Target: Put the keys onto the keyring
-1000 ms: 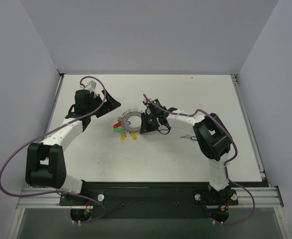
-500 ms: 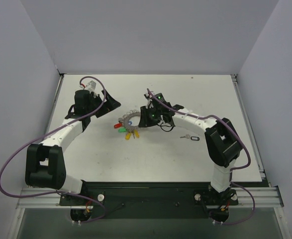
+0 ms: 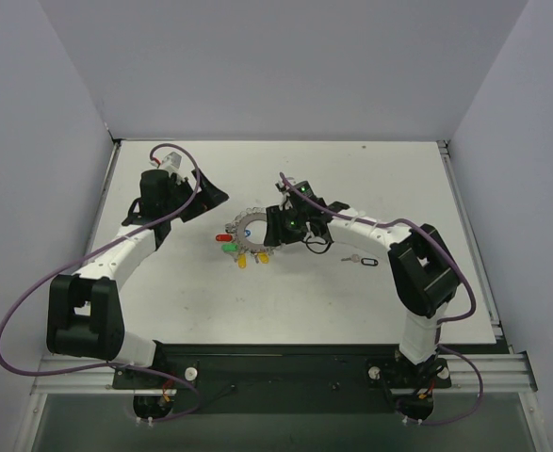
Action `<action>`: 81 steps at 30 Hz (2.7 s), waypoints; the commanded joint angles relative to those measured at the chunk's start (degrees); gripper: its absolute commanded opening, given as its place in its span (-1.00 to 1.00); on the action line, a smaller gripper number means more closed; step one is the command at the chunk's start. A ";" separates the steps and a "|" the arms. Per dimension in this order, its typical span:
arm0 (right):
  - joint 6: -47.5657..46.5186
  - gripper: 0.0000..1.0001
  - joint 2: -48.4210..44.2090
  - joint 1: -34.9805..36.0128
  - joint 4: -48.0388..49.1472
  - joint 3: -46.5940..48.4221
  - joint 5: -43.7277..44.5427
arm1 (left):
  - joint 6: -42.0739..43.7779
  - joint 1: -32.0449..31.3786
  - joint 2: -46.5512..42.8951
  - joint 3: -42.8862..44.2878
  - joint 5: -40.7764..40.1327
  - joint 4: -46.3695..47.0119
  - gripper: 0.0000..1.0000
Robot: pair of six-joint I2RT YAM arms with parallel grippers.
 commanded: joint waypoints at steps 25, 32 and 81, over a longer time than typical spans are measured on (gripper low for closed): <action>-7.45 -0.32 -0.64 1.35 -1.99 -3.85 2.60 | 0.38 0.39 -0.72 0.53 1.33 2.26 0.95; -8.87 -0.28 0.06 2.58 -1.63 -4.47 5.94 | 0.38 0.39 -0.36 0.62 1.50 2.44 0.95; 1.41 -0.03 2.35 -9.02 3.82 1.77 -2.31 | 10.76 -16.75 8.34 9.24 -17.84 -16.28 0.86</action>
